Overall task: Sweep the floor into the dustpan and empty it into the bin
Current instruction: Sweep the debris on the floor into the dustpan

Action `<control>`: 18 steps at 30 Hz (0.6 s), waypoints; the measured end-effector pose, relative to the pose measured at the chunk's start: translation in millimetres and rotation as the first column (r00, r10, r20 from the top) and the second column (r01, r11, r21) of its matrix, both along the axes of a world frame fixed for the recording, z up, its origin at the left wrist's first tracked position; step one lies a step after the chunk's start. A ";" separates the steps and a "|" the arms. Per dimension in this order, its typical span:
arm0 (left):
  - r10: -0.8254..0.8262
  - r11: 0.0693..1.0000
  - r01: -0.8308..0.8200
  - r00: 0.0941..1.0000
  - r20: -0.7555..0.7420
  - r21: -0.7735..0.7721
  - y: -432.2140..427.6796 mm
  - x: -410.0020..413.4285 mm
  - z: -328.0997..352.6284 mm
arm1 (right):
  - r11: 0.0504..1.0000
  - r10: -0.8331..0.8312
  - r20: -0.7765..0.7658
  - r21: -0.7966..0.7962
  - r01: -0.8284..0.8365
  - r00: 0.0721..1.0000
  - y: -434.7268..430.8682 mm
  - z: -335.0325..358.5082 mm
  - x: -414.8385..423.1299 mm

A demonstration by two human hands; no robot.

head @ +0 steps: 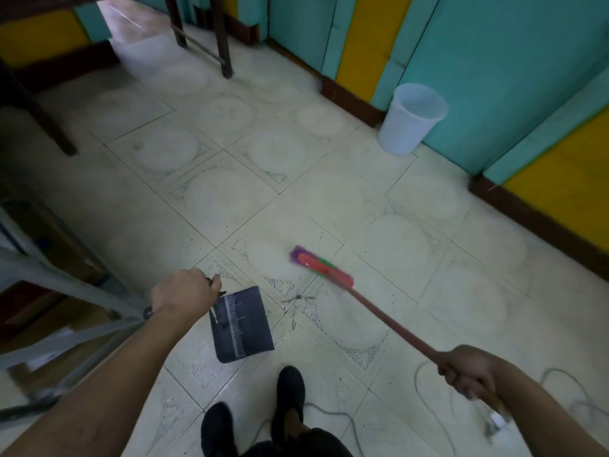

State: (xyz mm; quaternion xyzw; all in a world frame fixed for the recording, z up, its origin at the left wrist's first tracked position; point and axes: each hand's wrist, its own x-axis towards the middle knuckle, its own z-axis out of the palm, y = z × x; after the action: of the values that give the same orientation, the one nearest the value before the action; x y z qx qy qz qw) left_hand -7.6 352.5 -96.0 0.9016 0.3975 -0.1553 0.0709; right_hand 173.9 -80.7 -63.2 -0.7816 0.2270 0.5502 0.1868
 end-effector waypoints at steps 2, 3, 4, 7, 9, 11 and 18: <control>0.004 1.000 -0.004 1.000 -0.019 0.011 -3.6 5.2 -1.0 | 0.999 -0.037 0.071 0.023 0.035 0.997 0.9 -5.3 19.1; 0.012 1.000 -0.011 1.000 -0.021 0.016 -5.4 8.0 -1.6 | 0.999 -0.035 0.112 0.031 0.032 0.993 5.2 -11.4 30.2; 0.004 1.000 -0.004 1.000 -0.022 0.024 -7.4 12.3 0.5 | 0.999 -0.040 0.165 0.043 0.033 0.985 8.8 -18.8 41.4; -0.001 0.999 0.004 0.999 -0.046 0.053 -14.5 25.1 1.7 | 0.996 -0.046 0.258 0.089 0.024 0.965 30.0 -50.6 79.0; 0.005 0.997 0.001 0.997 -0.075 0.079 -20.7 31.2 0.8 | 0.993 -0.018 0.272 0.120 -0.015 0.962 40.0 -75.8 98.1; 0.003 0.996 0.005 0.995 -0.098 0.089 -23.2 32.7 -1.7 | 0.987 0.020 0.236 0.148 -0.057 0.971 45.6 -91.5 105.3; -0.064 0.992 0.080 0.985 -0.161 0.094 -9.0 13.2 -6.4 | 0.995 0.095 -0.016 0.009 -0.095 0.995 44.0 -106.0 64.6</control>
State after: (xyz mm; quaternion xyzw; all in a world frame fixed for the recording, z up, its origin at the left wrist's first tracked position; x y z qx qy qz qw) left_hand 5.6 343.5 -102.5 0.9026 0.3764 -0.2086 -0.0118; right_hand 238.5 -36.7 -169.2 -0.7862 0.1885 0.5659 0.1619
